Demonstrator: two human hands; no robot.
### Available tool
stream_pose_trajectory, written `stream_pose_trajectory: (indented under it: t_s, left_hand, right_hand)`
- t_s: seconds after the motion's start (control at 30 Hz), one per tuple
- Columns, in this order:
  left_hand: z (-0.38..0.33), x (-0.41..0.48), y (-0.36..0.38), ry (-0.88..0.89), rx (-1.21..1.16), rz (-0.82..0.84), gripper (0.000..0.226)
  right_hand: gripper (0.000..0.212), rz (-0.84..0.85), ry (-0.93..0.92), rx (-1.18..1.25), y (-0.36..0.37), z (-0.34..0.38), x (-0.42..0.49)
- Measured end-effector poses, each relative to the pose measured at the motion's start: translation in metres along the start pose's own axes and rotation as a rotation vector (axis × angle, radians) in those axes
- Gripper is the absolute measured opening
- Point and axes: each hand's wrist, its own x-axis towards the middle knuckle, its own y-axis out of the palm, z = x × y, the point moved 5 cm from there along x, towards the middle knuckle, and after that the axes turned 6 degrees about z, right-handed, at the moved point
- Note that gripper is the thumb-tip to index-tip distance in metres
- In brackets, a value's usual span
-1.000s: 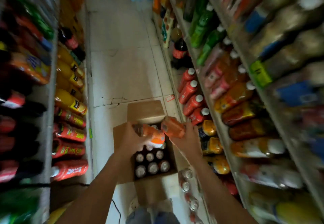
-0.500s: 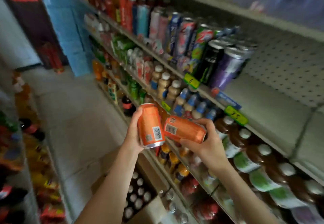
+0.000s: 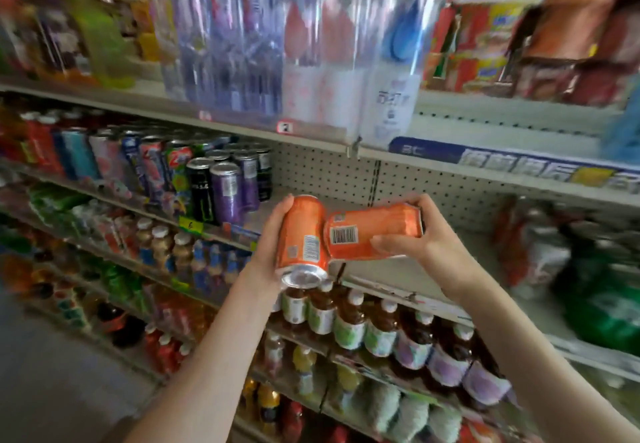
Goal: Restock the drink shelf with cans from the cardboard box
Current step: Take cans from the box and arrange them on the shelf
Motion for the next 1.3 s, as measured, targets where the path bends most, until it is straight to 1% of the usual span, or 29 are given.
stream_pose_trajectory:
  t_s: [0.03, 0.1, 0.2, 0.27, 0.37, 0.4, 0.43, 0.53, 0.6, 0.7, 0.83, 0.97, 1.0, 1.03, 1.1, 1.17, 1.23, 1.3]
  left_hand:
    - [0.006, 0.005, 0.021, -0.011, 0.027, 0.040, 0.052]
    - [0.020, 0.005, 0.071, -0.067, 0.106, 0.064, 0.051]
    - [0.046, 0.019, 0.113, -0.116, 0.185, 0.025, 0.049]
    - [0.058, 0.033, 0.124, -0.133, 0.272, -0.026, 0.056]
    - [0.071, 0.049, 0.141, -0.121, 0.426, -0.078, 0.078]
    - [0.074, 0.054, 0.145, -0.114, 0.456, -0.097, 0.081]
    - [0.075, 0.058, 0.148, -0.108, 0.478, -0.115, 0.078]
    - [0.081, 0.074, 0.154, -0.073, 0.490, -0.146, 0.058]
    - [0.086, 0.084, 0.155, -0.066, 0.514, -0.149, 0.054]
    - [0.094, 0.097, 0.153, -0.045, 0.519, -0.121, 0.052]
    - [0.106, 0.109, 0.145, -0.043, 0.549, -0.086, 0.042]
    - [0.110, 0.118, 0.144, -0.014, 0.536, -0.045, 0.033]
    - [0.111, 0.121, 0.144, -0.003, 0.533, -0.045, 0.036]
    - [0.112, 0.123, 0.145, -0.004, 0.537, -0.038, 0.044]
    - [0.116, 0.129, 0.145, -0.015, 0.548, -0.003, 0.065]
    - [0.121, 0.135, 0.143, -0.034, 0.560, 0.036, 0.086]
    - [0.127, 0.141, 0.141, -0.050, 0.569, 0.066, 0.099]
    - [0.129, 0.144, 0.140, -0.049, 0.576, 0.086, 0.103]
  right_hand:
    - [0.053, -0.016, -0.008, -0.008, -0.018, 0.000, -0.006]
    - [0.056, -0.043, -0.016, -0.029, -0.057, -0.006, -0.018]
    - [0.062, -0.086, -0.001, -0.134, -0.102, -0.018, -0.025]
    - [0.061, -0.110, 0.015, -0.251, -0.120, -0.024, -0.024]
    - [0.063, -0.131, 0.071, -0.510, -0.141, -0.026, -0.022]
    - [0.063, -0.127, 0.098, -0.598, -0.145, -0.028, -0.019]
    - [0.062, -0.108, 0.125, -0.680, -0.148, -0.029, -0.016]
    - [0.059, -0.053, 0.206, -0.879, -0.148, -0.041, -0.003]
    - [0.057, -0.040, 0.240, -0.951, -0.147, -0.051, 0.005]
    - [0.058, -0.028, 0.285, -0.987, -0.148, -0.064, 0.014]
    - [0.051, -0.062, 0.320, -1.020, -0.147, -0.074, 0.021]
    - [0.064, -0.085, 0.339, -1.060, -0.143, -0.083, 0.027]
    - [0.068, -0.086, 0.339, -1.066, -0.143, -0.084, 0.028]
    - [0.073, -0.075, 0.344, -1.065, -0.143, -0.086, 0.030]
    - [0.086, -0.005, 0.375, -1.042, -0.142, -0.090, 0.032]
    - [0.095, 0.082, 0.417, -1.041, -0.145, -0.094, 0.032]
    - [0.095, 0.160, 0.391, -1.061, -0.147, -0.093, 0.030]
    - [0.087, 0.191, 0.307, -1.040, -0.149, -0.088, 0.027]
